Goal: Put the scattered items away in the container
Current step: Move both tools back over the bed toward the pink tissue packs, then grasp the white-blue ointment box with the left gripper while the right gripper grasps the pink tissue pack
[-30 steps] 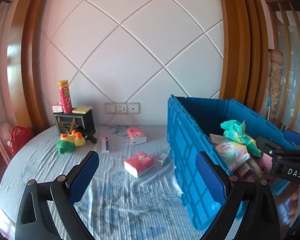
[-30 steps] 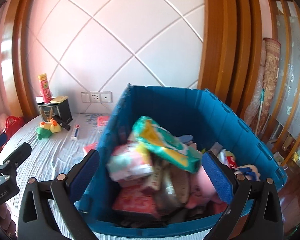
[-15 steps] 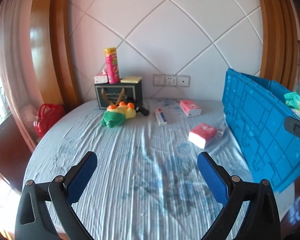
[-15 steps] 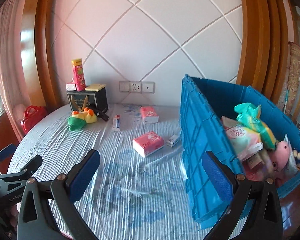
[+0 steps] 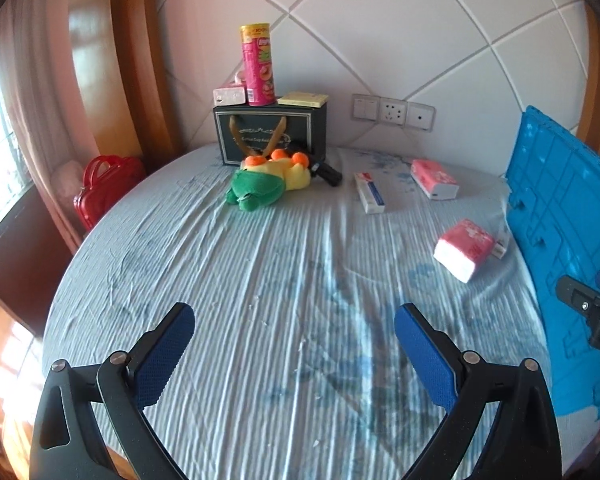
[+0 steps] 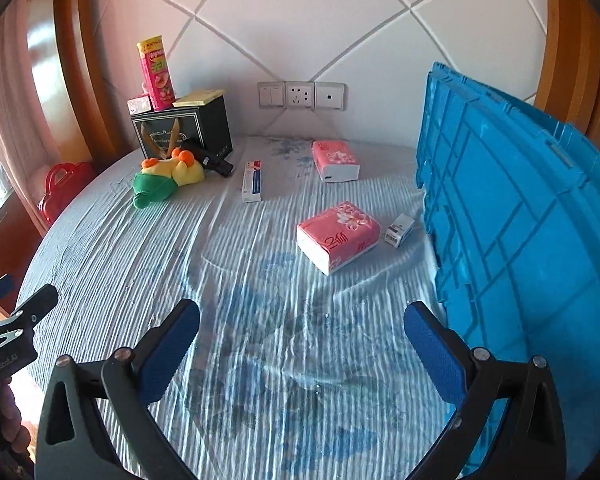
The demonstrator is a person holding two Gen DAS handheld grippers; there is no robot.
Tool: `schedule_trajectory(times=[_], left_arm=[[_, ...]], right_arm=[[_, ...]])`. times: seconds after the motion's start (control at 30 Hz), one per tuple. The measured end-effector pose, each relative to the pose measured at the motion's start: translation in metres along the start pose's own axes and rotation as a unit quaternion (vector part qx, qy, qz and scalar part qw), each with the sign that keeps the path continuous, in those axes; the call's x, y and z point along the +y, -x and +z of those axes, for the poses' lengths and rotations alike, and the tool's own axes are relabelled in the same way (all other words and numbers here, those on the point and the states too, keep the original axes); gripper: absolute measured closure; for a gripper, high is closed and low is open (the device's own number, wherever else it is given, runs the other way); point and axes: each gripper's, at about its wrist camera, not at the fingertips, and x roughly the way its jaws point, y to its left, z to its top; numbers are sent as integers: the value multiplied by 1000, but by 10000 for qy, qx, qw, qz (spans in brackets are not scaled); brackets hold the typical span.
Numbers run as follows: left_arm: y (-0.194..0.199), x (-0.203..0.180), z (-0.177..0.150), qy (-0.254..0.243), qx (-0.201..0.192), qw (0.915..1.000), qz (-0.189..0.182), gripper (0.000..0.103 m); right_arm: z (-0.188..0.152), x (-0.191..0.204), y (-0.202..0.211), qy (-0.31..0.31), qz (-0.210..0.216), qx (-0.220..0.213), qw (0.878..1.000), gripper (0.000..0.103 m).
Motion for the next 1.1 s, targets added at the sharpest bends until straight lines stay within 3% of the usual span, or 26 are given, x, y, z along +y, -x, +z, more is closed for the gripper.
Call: schedule_trajectory(times=[0.3, 0.57, 0.83, 1.1], left_arm=[[-80, -21, 14, -195, 600, 9980, -76, 2], [-161, -55, 70, -812, 733, 9926, -522, 2], [-254, -96, 122, -1209, 904, 9846, -884, 2], [-359, -144, 153, -1436, 1153, 9788, -898, 2]], right_arm=[[17, -12, -92, -282, -199, 727, 9968, 0], [38, -28, -131, -1175, -504, 883, 9878, 0], [59, -46, -187, -2361, -866, 877, 9639, 0], [70, -62, -252, -2814, -1234, 1068, 9456, 0]])
